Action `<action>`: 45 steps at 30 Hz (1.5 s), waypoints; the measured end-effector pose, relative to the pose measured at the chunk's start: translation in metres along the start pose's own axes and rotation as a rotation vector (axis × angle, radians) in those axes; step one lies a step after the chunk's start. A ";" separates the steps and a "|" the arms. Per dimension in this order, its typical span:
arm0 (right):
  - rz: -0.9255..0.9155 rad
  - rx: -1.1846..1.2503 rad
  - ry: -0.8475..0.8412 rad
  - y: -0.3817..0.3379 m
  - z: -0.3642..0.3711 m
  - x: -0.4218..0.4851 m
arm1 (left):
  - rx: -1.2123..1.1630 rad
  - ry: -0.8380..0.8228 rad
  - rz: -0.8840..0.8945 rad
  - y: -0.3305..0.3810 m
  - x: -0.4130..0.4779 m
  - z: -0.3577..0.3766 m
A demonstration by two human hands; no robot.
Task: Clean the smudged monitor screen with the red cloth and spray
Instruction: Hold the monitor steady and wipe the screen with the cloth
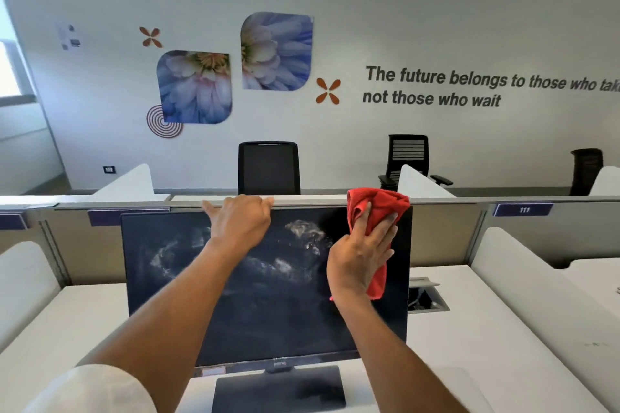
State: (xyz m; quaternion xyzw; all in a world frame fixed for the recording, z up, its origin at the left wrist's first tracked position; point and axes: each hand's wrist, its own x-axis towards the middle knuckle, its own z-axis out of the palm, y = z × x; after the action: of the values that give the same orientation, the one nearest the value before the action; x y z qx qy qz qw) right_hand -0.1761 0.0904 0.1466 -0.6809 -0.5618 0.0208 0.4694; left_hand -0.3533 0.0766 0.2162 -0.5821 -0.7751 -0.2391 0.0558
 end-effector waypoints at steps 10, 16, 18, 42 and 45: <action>-0.281 -0.177 -0.113 -0.034 0.038 -0.055 | -0.095 -0.001 -0.010 -0.024 0.002 -0.001; -0.727 -0.213 -0.155 -0.035 0.060 -0.093 | -0.117 0.029 0.011 -0.025 0.001 -0.001; -0.779 -0.254 -0.123 -0.026 0.062 -0.087 | -0.142 0.030 0.020 -0.025 0.000 -0.001; -0.766 -0.192 -0.041 -0.046 0.078 -0.087 | -0.176 0.029 -0.010 -0.024 0.001 -0.001; -0.759 -0.220 -0.011 -0.037 0.073 -0.075 | -0.184 0.025 0.004 -0.024 0.000 -0.001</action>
State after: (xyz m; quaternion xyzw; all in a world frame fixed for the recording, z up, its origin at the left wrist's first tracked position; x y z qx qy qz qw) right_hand -0.2723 0.0738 0.0929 -0.4708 -0.7751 -0.2106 0.3649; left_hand -0.3760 0.0708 0.2097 -0.5832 -0.7481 -0.3164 0.0125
